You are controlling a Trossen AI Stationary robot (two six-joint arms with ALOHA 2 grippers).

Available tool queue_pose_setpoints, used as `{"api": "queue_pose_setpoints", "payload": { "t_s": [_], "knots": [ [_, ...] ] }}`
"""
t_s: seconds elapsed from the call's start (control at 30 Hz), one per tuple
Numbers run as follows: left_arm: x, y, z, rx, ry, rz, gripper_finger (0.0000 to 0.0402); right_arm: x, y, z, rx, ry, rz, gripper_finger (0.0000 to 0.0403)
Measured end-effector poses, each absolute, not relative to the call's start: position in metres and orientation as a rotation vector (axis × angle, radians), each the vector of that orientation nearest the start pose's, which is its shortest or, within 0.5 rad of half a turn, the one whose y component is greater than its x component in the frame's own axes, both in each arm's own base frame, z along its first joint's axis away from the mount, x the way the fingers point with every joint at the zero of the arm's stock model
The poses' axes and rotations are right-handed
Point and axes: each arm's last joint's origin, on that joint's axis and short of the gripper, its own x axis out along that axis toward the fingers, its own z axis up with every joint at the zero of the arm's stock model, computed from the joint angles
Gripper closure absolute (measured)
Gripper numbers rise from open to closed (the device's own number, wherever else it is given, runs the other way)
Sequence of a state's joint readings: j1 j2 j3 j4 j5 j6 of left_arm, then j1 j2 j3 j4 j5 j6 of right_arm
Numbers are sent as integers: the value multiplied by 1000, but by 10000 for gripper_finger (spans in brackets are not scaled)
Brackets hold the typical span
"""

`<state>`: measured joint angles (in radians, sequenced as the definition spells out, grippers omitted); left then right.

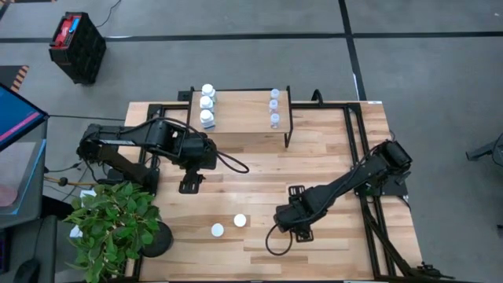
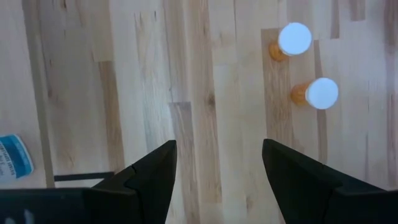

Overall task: Pick and place medicine bottles onto shelf by color
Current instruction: Put the right orange pill bottle on the shelf

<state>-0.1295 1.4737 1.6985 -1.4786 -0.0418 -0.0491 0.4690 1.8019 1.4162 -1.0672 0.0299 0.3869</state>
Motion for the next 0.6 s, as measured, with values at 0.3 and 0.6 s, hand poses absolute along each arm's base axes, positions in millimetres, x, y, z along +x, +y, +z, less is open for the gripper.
{"api": "queue_pose_setpoints", "payload": {
  "t_s": [0.3,0.6],
  "knots": [
    [248,-31,388,64,1247,-45,178,302,146,226,-54,1505,14,127],
    [248,-31,388,64,1247,-45,178,298,156,222,-87,1521,31,127]
  ]
}}
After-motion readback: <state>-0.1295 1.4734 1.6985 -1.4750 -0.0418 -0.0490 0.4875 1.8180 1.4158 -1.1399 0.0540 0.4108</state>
